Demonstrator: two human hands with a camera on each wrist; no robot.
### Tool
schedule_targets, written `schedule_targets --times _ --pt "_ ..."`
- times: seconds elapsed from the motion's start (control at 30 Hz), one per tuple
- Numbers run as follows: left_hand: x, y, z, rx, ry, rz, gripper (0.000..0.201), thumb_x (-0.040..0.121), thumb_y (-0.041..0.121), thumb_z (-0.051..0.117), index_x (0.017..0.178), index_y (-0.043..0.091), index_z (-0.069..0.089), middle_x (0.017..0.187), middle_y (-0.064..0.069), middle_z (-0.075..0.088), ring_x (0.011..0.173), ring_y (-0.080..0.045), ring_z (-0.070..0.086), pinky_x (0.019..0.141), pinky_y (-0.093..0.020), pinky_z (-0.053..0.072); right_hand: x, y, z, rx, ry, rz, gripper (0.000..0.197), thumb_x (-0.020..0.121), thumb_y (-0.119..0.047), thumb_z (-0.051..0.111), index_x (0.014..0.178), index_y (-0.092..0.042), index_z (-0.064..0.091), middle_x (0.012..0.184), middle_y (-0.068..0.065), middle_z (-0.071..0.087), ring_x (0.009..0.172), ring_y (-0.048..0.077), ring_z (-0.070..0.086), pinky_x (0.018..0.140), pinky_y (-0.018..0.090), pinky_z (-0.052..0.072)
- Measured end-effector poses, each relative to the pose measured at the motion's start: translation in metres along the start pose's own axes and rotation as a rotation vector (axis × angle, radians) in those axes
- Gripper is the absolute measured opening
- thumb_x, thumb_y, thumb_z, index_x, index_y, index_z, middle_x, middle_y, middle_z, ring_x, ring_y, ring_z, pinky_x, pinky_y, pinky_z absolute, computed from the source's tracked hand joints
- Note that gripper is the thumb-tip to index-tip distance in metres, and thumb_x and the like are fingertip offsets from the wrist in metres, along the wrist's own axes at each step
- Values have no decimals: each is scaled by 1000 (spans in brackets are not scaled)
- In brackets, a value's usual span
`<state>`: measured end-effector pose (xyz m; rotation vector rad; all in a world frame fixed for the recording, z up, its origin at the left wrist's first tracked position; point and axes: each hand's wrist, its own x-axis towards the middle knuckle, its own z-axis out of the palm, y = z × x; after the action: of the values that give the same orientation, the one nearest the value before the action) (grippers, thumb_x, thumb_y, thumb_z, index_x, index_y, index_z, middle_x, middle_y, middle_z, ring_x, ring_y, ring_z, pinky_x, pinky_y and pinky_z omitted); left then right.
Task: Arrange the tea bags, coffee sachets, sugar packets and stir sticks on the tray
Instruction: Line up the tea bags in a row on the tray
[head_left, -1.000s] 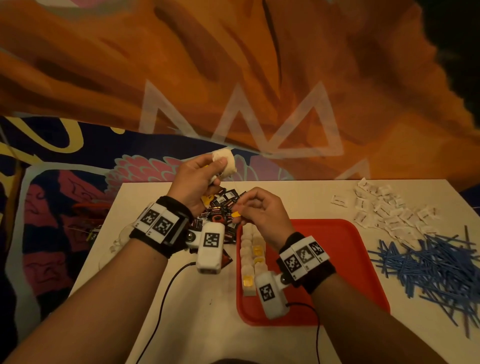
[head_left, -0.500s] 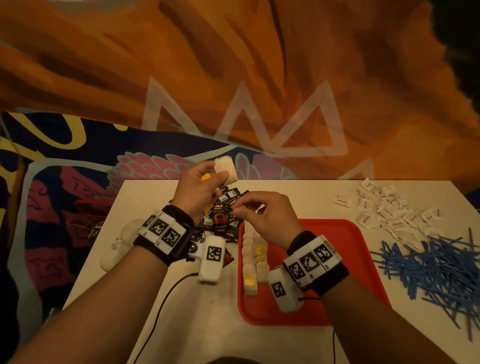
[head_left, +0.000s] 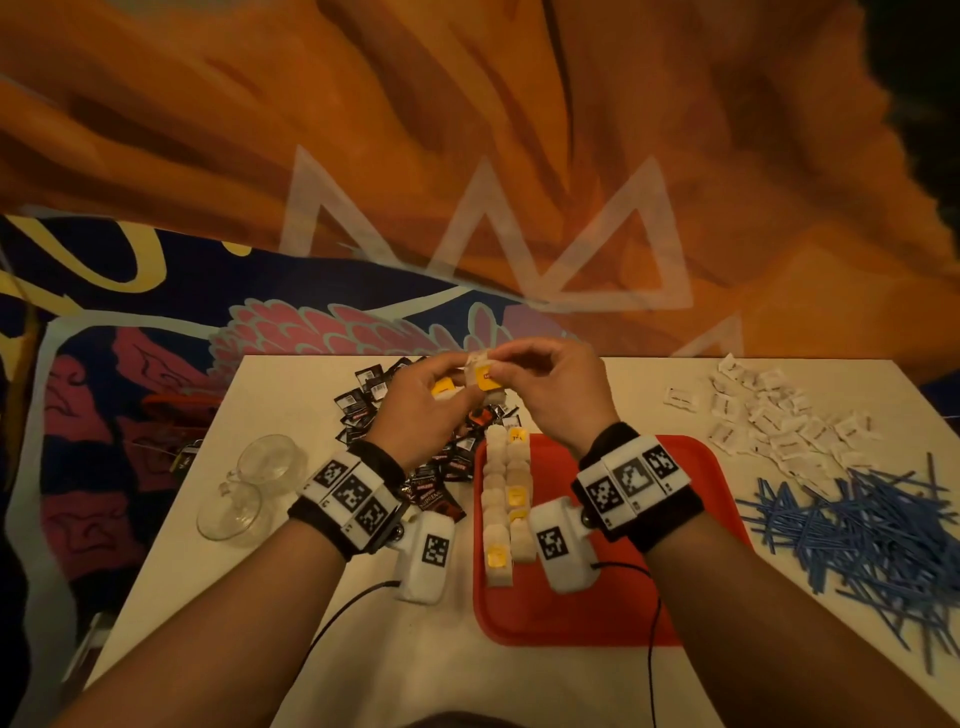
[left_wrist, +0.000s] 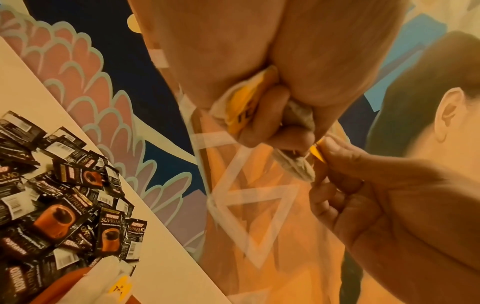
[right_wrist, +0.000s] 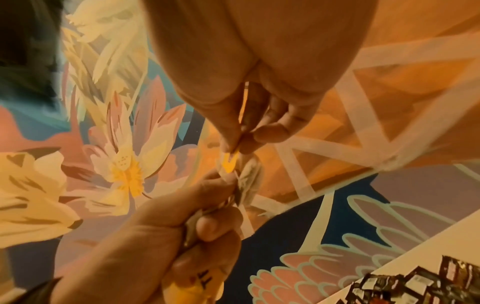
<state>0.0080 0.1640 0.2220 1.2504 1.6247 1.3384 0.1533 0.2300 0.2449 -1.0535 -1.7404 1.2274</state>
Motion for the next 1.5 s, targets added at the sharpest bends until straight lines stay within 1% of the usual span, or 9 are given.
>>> schedule_targets --times 0.37,0.53,0.67,0.8,1.0,1.23,1.3,1.4,1.5 --pt "-2 -7 4 -35 -51 -17 33 89 8 71 108 35 67 94 7 72 76 -4 67 63 -26 53 -2 12 13 -39 194 48 22 78 -16 81 72 -29 64 70 -12 66 59 -7 61 58 9 48" --pt "-2 -8 8 -78 -26 -44 15 97 15 63 107 25 66 80 9 70 66 -4 64 53 -26 52 -4 20 17 -16 215 50 18 78 -18 81 76 -28 65 74 -11 67 64 -5 62 61 11 49" --pt "2 -12 10 -99 9 -71 12 95 17 67 106 20 63 80 3 68 56 -7 61 48 -27 49 -6 34 15 91 146 152 23 78 -27 81 97 -24 69 90 -5 71 81 9 69 72 25 56" --pt "5 -20 12 -51 7 -116 17 92 20 70 105 24 60 91 -9 69 60 -12 62 52 -30 48 -7 44 12 54 66 153 8 81 -23 79 85 -19 74 86 -2 73 83 15 69 78 35 57" --pt "9 -28 15 115 -65 -62 3 95 30 66 97 29 66 90 3 69 64 -7 61 61 -32 48 -11 56 4 -86 27 94 5 85 -18 75 81 -21 71 76 -8 68 74 9 64 71 27 54" --pt "4 -56 38 218 -78 -37 22 97 22 62 80 35 63 81 12 65 68 -9 59 68 -37 50 -29 89 -4 -81 -1 206 18 79 -16 80 73 -26 67 69 -6 68 61 4 64 60 15 49" --pt "-1 -66 48 221 -103 -72 20 98 23 61 80 32 63 83 7 64 63 -11 59 59 -35 52 -35 103 -5 -68 0 250 17 79 -14 80 72 -23 67 70 -3 68 61 7 64 59 18 50" --pt "-9 -82 60 292 -144 -140 13 97 24 63 84 22 64 86 5 65 60 -5 60 51 -18 45 -47 130 -1 -82 0 340 22 80 -17 80 69 -29 65 73 1 69 68 16 66 63 26 53" --pt "-16 -104 66 369 -208 -283 15 92 37 68 91 22 66 91 1 67 63 -10 64 54 -23 45 -61 160 5 -72 -31 457 20 81 -15 78 70 -26 66 70 0 67 65 14 63 63 28 52"
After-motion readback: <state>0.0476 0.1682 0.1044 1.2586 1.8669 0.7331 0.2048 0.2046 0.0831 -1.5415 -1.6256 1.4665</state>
